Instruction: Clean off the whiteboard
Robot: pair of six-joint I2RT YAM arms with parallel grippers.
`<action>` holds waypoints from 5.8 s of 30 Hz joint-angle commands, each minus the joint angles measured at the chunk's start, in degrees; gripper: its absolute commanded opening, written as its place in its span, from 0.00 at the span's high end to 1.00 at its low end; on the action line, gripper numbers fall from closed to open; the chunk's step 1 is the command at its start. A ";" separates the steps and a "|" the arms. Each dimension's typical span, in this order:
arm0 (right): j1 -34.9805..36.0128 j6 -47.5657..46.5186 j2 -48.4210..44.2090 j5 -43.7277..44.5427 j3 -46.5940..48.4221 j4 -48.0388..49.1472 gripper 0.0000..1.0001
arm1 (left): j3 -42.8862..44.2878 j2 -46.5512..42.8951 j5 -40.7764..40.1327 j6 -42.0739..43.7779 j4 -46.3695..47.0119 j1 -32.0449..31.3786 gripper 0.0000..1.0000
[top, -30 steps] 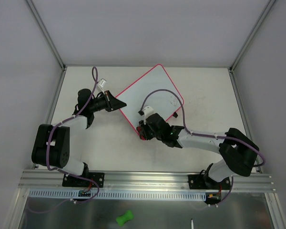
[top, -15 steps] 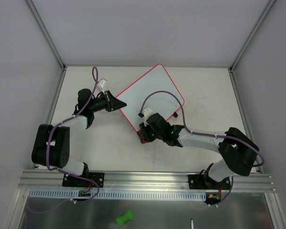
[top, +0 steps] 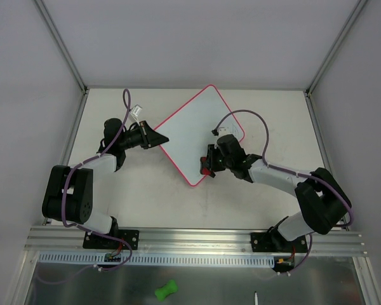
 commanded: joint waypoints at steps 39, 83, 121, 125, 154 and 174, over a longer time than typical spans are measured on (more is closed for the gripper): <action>-3.67 28.32 1.13 -0.26 -2.33 -0.29 1.00 | 0.19 -1.78 2.50 2.66 0.36 -0.77 1.00; -5.92 1.26 -2.49 -3.59 24.64 -14.43 1.00 | 0.45 -0.90 2.85 1.17 1.06 -0.77 1.00; -29.15 7.93 20.89 -3.14 23.93 -15.14 1.00 | -0.25 -0.28 3.11 0.37 3.61 -1.04 1.00; -29.85 8.55 22.39 -7.36 24.46 -13.66 1.00 | -0.25 -0.37 3.11 0.46 3.61 -1.04 1.00; -17.10 9.34 23.36 -5.53 34.57 -12.07 1.00 | 0.28 -0.02 3.11 0.64 2.82 -1.13 1.00; -29.24 13.82 23.62 -11.06 30.25 -11.89 1.00 | 0.45 -0.02 3.29 0.64 2.64 -1.13 1.00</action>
